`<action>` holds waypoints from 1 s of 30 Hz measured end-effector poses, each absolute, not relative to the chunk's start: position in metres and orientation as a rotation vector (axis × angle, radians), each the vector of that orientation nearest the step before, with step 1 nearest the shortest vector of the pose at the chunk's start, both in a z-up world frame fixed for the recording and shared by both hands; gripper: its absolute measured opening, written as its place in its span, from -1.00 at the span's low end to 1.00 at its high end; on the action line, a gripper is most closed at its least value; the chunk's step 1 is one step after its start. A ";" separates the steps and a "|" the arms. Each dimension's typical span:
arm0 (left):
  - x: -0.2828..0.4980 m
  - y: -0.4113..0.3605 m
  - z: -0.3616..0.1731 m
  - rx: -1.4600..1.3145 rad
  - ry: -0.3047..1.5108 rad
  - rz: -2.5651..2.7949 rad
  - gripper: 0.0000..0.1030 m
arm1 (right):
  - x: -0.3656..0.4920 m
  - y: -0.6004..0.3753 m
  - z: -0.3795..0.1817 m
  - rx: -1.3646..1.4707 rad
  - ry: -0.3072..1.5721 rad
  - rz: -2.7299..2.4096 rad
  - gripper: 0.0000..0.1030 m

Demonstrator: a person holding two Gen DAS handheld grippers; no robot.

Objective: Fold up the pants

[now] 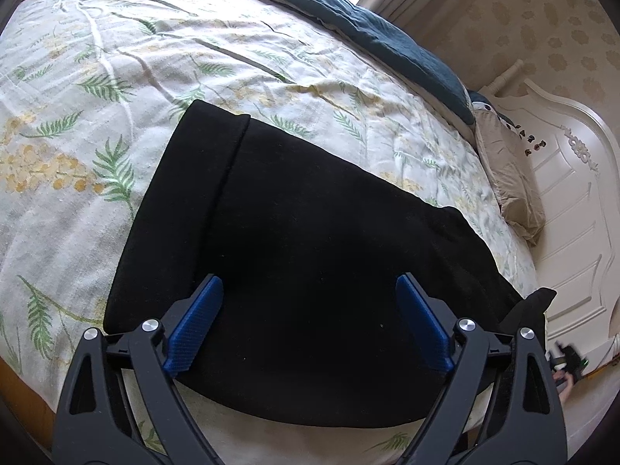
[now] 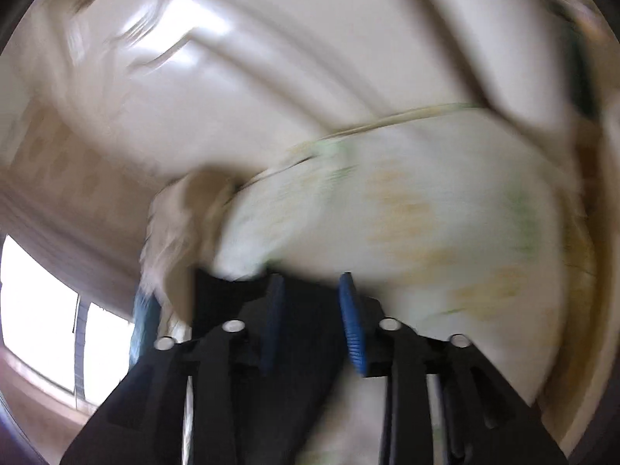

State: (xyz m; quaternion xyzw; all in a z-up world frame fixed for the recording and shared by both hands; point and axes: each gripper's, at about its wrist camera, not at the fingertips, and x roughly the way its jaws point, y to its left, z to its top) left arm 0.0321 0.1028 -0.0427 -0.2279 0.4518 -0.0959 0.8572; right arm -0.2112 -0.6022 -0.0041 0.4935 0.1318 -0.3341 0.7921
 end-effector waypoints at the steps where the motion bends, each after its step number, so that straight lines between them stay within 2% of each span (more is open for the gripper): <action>1: 0.032 0.103 -0.043 -0.477 0.949 -0.200 0.76 | -0.191 -0.598 0.004 1.054 0.299 -0.667 -0.05; 2: 0.032 0.103 -0.043 -0.478 0.949 -0.202 0.76 | -0.176 -0.597 0.008 1.054 0.305 -0.629 0.03; 4: 0.031 0.102 -0.043 -0.475 0.946 -0.203 0.77 | -0.137 -0.596 0.013 1.052 0.356 -0.563 0.04; 8: 0.032 0.101 -0.043 -0.465 0.943 -0.199 0.77 | -0.068 -0.600 0.003 1.021 0.498 -0.541 0.04; 9: 0.033 0.100 -0.043 -0.460 0.945 -0.196 0.77 | -0.052 -0.600 -0.004 1.012 0.554 -0.554 -0.03; 10: 0.033 0.100 -0.043 -0.456 0.946 -0.194 0.77 | -0.044 -0.600 -0.007 0.997 0.583 -0.562 -0.21; 11: 0.033 0.099 -0.043 -0.450 0.948 -0.191 0.77 | -0.038 -0.598 -0.008 0.977 0.604 -0.556 -0.74; 12: 0.034 0.098 -0.043 -0.448 0.950 -0.190 0.77 | -0.038 -0.595 -0.007 0.963 0.609 -0.550 -0.86; 16: 0.033 0.099 -0.043 -0.447 0.951 -0.190 0.77 | -0.082 -0.577 0.021 0.900 0.497 -0.538 -0.87; 20: 0.034 0.099 -0.043 -0.448 0.948 -0.190 0.77 | -0.143 -0.573 0.026 0.925 0.405 -0.551 -0.87; 24: 0.034 0.098 -0.043 -0.441 0.942 -0.184 0.80 | -0.193 -0.575 0.002 0.982 0.402 -0.591 -0.87; 30: 0.034 0.089 -0.042 -0.396 0.944 -0.168 0.86 | -0.217 -0.588 -0.037 1.082 0.452 -0.568 -0.86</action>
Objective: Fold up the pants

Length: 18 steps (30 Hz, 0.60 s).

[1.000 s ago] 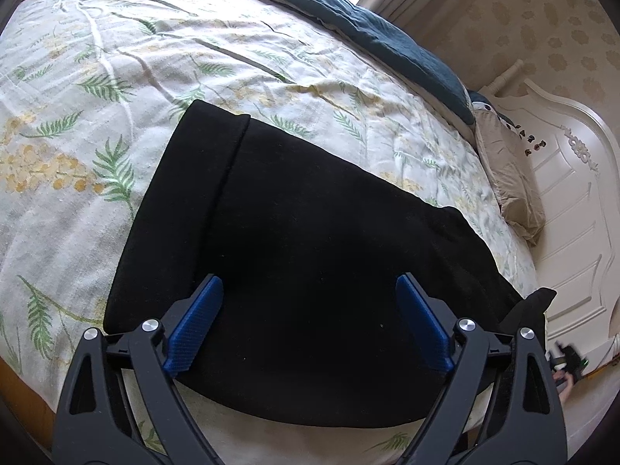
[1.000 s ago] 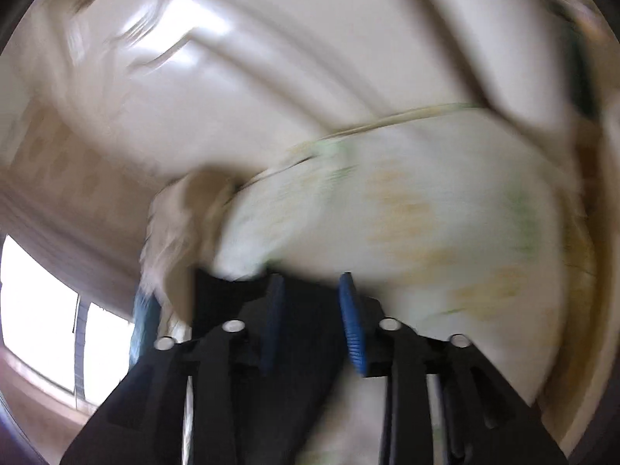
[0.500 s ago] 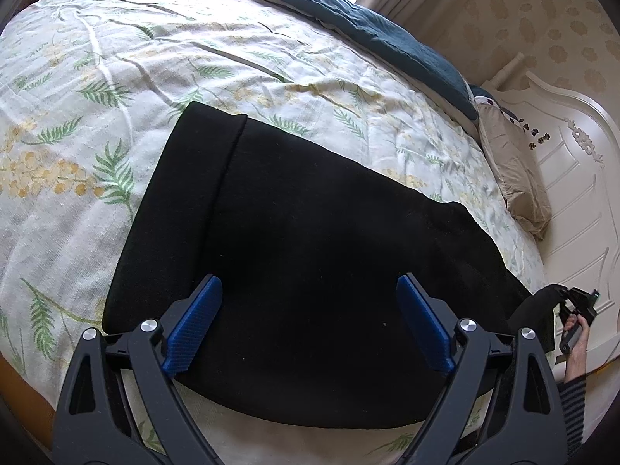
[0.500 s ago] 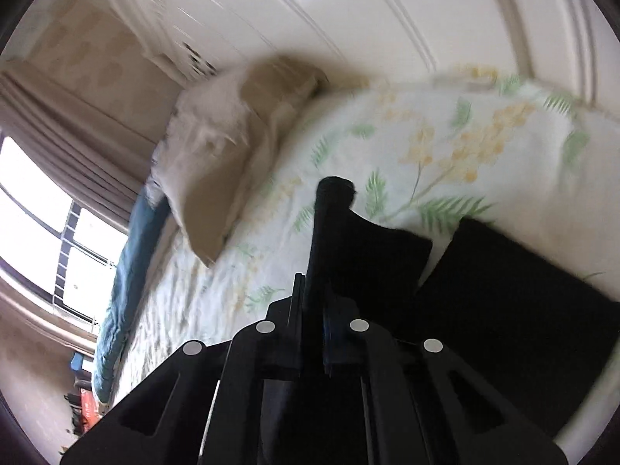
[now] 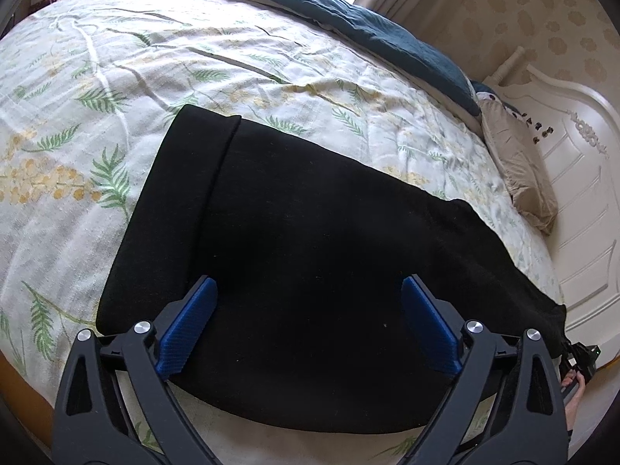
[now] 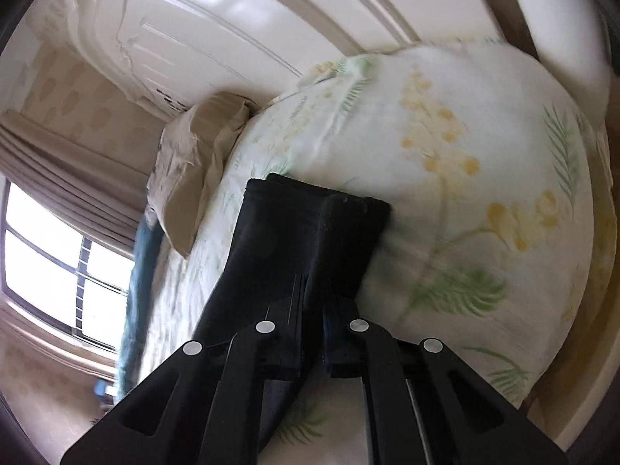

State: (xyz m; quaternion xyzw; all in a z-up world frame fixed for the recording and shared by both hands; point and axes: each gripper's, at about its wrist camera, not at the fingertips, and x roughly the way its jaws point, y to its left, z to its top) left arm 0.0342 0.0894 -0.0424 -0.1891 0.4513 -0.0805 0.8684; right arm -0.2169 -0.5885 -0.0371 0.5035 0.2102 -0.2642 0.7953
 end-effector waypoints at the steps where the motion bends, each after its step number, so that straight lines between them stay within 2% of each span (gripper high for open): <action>1: 0.034 0.089 -0.042 -0.393 0.943 -0.168 0.86 | -0.221 -0.589 -0.035 1.086 0.451 -0.569 -0.84; 2: 0.034 0.089 -0.043 -0.394 0.942 -0.168 0.86 | -0.226 -0.589 -0.029 1.068 0.449 -0.597 -0.76; 3: 0.034 0.090 -0.043 -0.395 0.941 -0.170 0.86 | -0.232 -0.589 -0.019 1.016 0.451 -0.665 -0.53; 5: 0.034 0.090 -0.043 -0.395 0.942 -0.169 0.86 | -0.238 -0.589 0.003 0.897 0.429 -0.780 -0.35; 9: 0.034 0.089 -0.044 -0.383 0.946 -0.162 0.86 | -0.218 -0.608 0.029 0.827 0.450 -0.683 -0.34; 18: 0.033 0.079 -0.044 -0.341 0.942 -0.124 0.89 | -0.110 -0.627 0.016 0.638 0.791 -0.470 -0.34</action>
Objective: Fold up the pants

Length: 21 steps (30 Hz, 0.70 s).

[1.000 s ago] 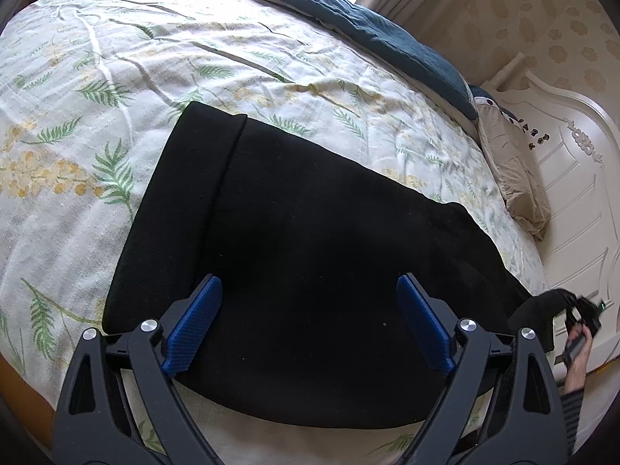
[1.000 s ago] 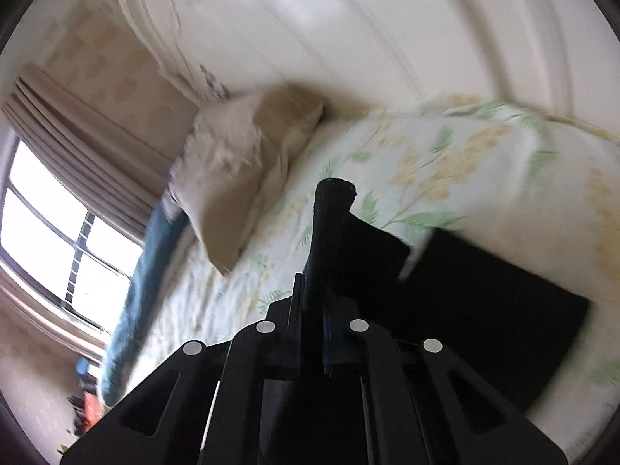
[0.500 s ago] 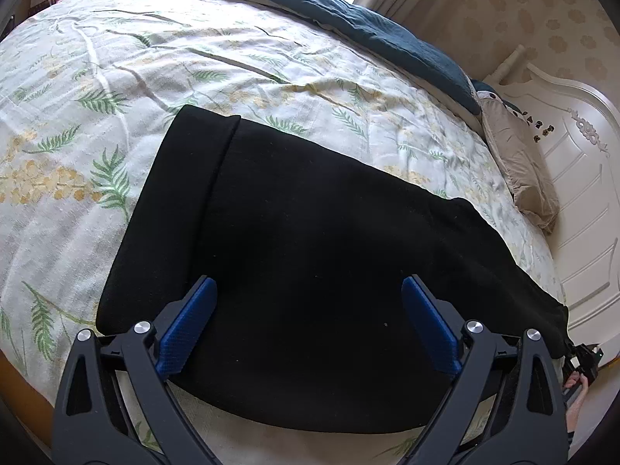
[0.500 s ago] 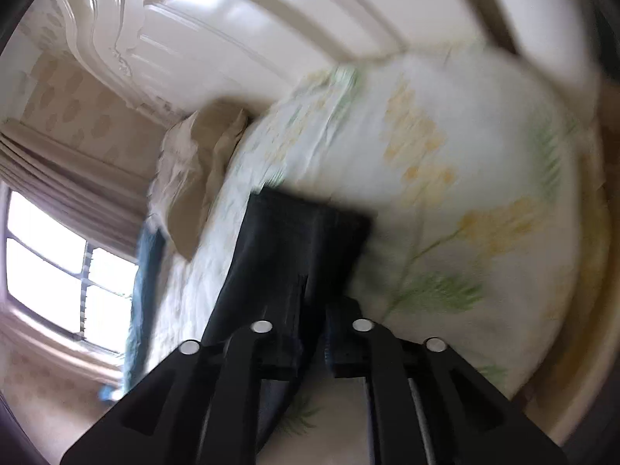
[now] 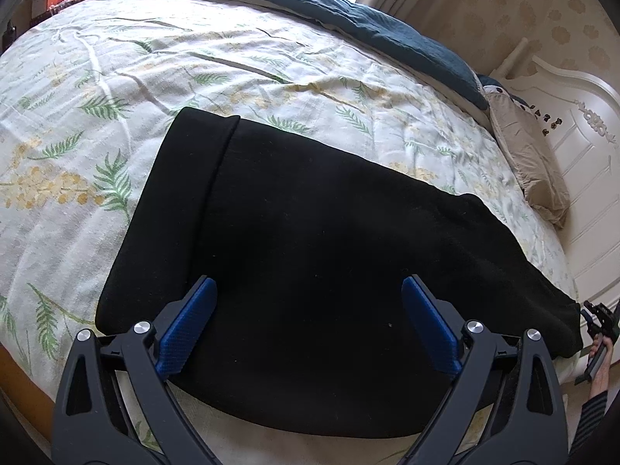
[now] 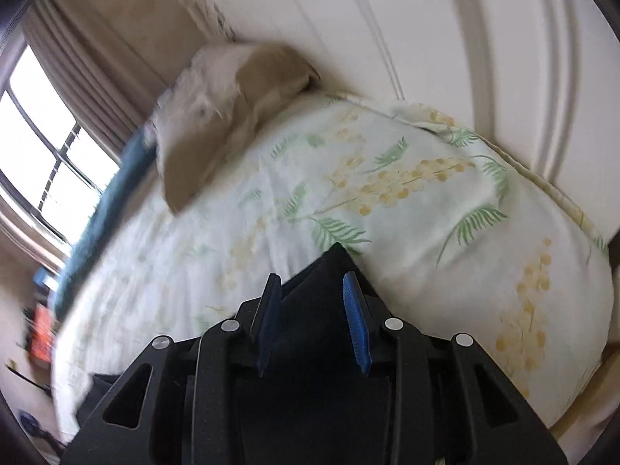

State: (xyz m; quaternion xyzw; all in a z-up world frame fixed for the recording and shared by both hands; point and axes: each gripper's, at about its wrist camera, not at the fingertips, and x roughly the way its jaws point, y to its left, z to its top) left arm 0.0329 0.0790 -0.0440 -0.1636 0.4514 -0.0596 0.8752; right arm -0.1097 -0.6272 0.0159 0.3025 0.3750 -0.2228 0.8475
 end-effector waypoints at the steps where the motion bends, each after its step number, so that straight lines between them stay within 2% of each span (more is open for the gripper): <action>1: 0.034 0.078 -0.044 -0.338 0.943 -0.124 0.91 | -0.104 -0.626 0.014 0.620 0.812 -0.463 -0.34; 8: 0.036 0.071 -0.045 -0.295 0.946 -0.107 0.95 | -0.077 -0.615 0.006 0.464 0.925 -0.439 -0.34; 12: 0.034 0.069 -0.046 -0.277 0.944 -0.103 0.95 | -0.073 -0.617 0.008 0.449 0.904 -0.470 -0.13; 20: 0.034 0.075 -0.045 -0.335 0.943 -0.122 0.95 | -0.081 -0.624 0.002 0.470 0.912 -0.500 -0.13; 21: 0.034 0.075 -0.045 -0.337 0.943 -0.122 0.95 | -0.080 -0.622 0.003 0.449 0.913 -0.500 -0.27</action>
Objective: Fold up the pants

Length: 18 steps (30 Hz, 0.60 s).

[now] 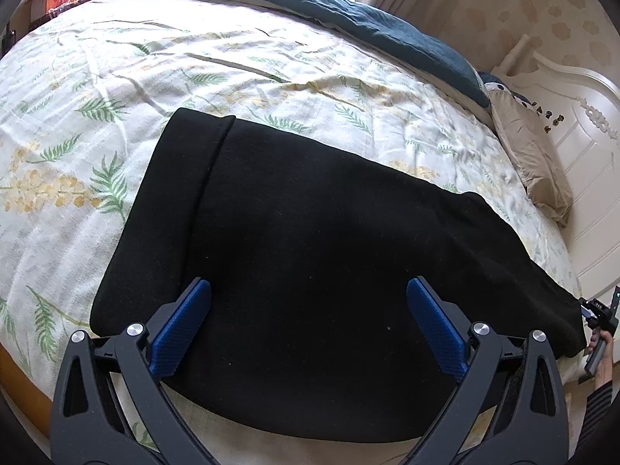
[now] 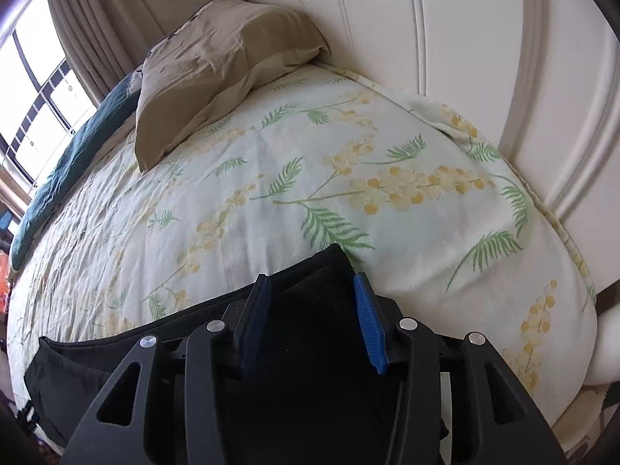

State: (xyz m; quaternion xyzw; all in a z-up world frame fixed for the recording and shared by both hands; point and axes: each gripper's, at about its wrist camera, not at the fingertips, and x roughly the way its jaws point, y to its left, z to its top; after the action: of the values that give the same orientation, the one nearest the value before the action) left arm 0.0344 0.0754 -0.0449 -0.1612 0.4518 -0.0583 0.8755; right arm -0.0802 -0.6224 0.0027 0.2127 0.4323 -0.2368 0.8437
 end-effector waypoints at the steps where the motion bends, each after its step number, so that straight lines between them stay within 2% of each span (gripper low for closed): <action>1: 0.034 0.075 -0.045 -0.336 0.943 -0.121 0.95 | -0.079 -0.620 0.003 0.427 0.917 -0.503 -0.40; 2: 0.035 0.075 -0.045 -0.333 0.943 -0.120 0.95 | -0.078 -0.618 0.003 0.402 0.926 -0.509 -0.68; 5: 0.035 0.075 -0.045 -0.319 0.942 -0.114 0.95 | -0.077 -0.613 0.010 0.373 0.922 -0.513 -0.84; 12: 0.038 0.073 -0.046 -0.303 0.953 -0.093 0.95 | -0.101 -0.602 0.083 0.373 0.613 -0.491 -0.86; 14: 0.037 0.073 -0.046 -0.312 0.950 -0.089 0.95 | -0.100 -0.609 0.078 0.386 0.623 -0.507 -0.86; 18: 0.036 0.070 -0.047 -0.296 0.939 -0.077 0.95 | -0.090 -0.636 0.023 0.452 0.737 -0.572 -0.86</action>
State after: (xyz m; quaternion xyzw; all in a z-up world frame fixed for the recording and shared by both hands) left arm 0.0361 0.0701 -0.0471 -0.1420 0.4508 -0.0369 0.8805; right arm -0.0903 -0.6363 0.0235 0.2159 0.3524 -0.2732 0.8686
